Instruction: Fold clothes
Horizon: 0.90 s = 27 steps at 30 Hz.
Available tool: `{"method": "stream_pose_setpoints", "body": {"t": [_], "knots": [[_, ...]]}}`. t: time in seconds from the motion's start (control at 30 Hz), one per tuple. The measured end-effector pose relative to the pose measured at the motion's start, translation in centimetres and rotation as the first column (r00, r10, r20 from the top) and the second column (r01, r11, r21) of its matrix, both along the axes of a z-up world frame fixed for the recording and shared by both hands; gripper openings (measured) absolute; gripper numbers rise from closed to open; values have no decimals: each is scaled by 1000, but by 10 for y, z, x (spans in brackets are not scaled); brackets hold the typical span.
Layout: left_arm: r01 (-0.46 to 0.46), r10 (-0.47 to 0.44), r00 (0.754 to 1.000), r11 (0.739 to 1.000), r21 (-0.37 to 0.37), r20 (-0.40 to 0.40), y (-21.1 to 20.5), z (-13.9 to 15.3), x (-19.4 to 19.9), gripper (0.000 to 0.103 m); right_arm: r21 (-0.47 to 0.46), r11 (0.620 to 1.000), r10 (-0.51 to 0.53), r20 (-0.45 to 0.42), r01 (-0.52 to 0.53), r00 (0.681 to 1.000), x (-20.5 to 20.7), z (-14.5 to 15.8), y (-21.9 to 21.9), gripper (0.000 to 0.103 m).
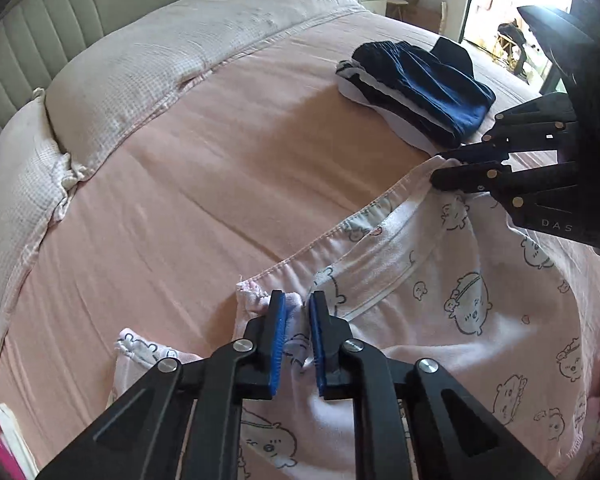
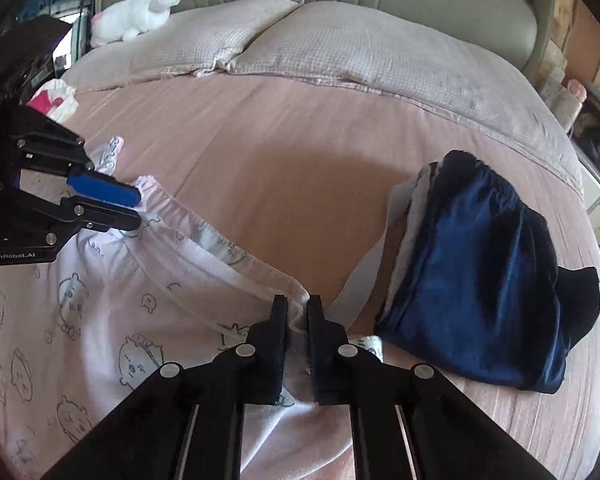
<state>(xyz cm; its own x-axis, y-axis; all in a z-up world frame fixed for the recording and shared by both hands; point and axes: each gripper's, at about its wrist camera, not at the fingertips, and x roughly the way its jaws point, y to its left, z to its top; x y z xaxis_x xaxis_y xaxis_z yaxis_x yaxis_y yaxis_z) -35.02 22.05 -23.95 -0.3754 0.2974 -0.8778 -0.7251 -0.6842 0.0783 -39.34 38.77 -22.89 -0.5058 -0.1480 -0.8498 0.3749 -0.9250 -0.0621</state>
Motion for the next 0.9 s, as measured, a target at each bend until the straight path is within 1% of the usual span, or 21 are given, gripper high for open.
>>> {"method": "stream_pose_setpoints", "body": {"t": [0.07, 0.17, 0.27, 0.3, 0.33, 0.37, 0.4, 0.43, 0.47, 0.5, 0.53, 0.57, 0.6, 0.63, 0.67, 0.73, 0.77, 0.8, 0.83, 0.87, 0.9], "knots": [[-28, 29, 999, 999, 44, -16, -9, 7, -1, 7, -62, 998, -25, -1, 24, 1000, -1, 8, 8, 7], [-62, 63, 998, 996, 65, -13, -14, 10, -9, 6, -132, 990, -54, -10, 52, 998, 2, 15, 21, 7], [-25, 24, 1000, 997, 67, 12, -5, 10, -14, 6, -108, 992, -71, -10, 70, 997, 3, 9, 24, 7], [-8, 6, 1000, 998, 67, 21, -1, 9, -15, 7, -90, 993, -71, -3, 70, 997, 3, 5, 23, 13], [9, -11, 999, 998, 67, 33, 1, 10, -15, 7, -75, 995, -65, 12, 66, 998, 3, 2, 23, 15], [26, -28, 999, 998, 52, 39, 2, 10, -12, 10, -72, 996, -51, 39, 53, 998, 3, -1, 23, 23], [43, -44, 998, 999, 22, 38, 1, 8, -9, 18, -83, 996, -33, 59, 37, 998, 5, -1, 24, 36], [60, -60, 998, 998, -10, 34, 1, 6, -6, 25, -90, 995, -25, 48, 30, 999, 7, 1, 26, 41], [76, -75, 997, 996, -43, 29, -1, 3, -3, 41, -94, 995, -21, 33, 24, 999, 10, 4, 28, 45], [91, -89, 996, 994, -64, 31, -2, -1, -1, 53, -84, 996, -27, 3, 27, 1000, 12, 8, 30, 45], [104, -101, 994, 992, -72, 40, -3, -4, 2, 54, -76, 997, -32, -15, 31, 999, 13, 12, 31, 46], [111, -108, 993, 990, -85, 36, -3, -8, 4, 54, -73, 997, -26, -21, 24, 999, 14, 14, 30, 51], [113, -111, 994, 988, -104, 18, -2, -12, 6, 53, -71, 997, -11, -18, 10, 1000, 15, 14, 28, 59], [107, -106, 994, 988, -108, 7, -1, -15, 7, 47, -63, 998, 6, -8, -7, 1000, 16, 10, 25, 60], [94, -94, 996, 991, -98, 4, 1, -16, 6, 31, -34, 999, 17, 8, -16, 1000, 16, 2, 20, 60], [68, -68, 998, 995, -75, -1, 2, -16, 5, 17, 22, 999, 36, 40, -37, 999, 17, -15, 11, 55], [53, -53, 999, 997, -57, -5, 2, -13, 4, 9, 45, 998, 38, 52, -40, 998, 18, -23, 8, 27], [39, -39, 999, 998, -39, -13, 1, -10, 3, 8, 52, 998, 17, 50, -20, 999, 17, -27, 8, 23], [29, -29, 999, 999, -30, -24, 1, -8, 3, 7, 56, 998, -1, 45, -1, 999, 16, -29, 8, 22], [22, -23, 999, 999, -27, -37, 2, -6, 3, 6, 50, 999, -13, 29, 12, 999, 15, -24, 8, 14], [15, -17, 999, 1000, -24, -51, 3, -3, 4, 6, 49, 999, -17, 4, 17, 1000, 15, -17, 5, 11]]}}
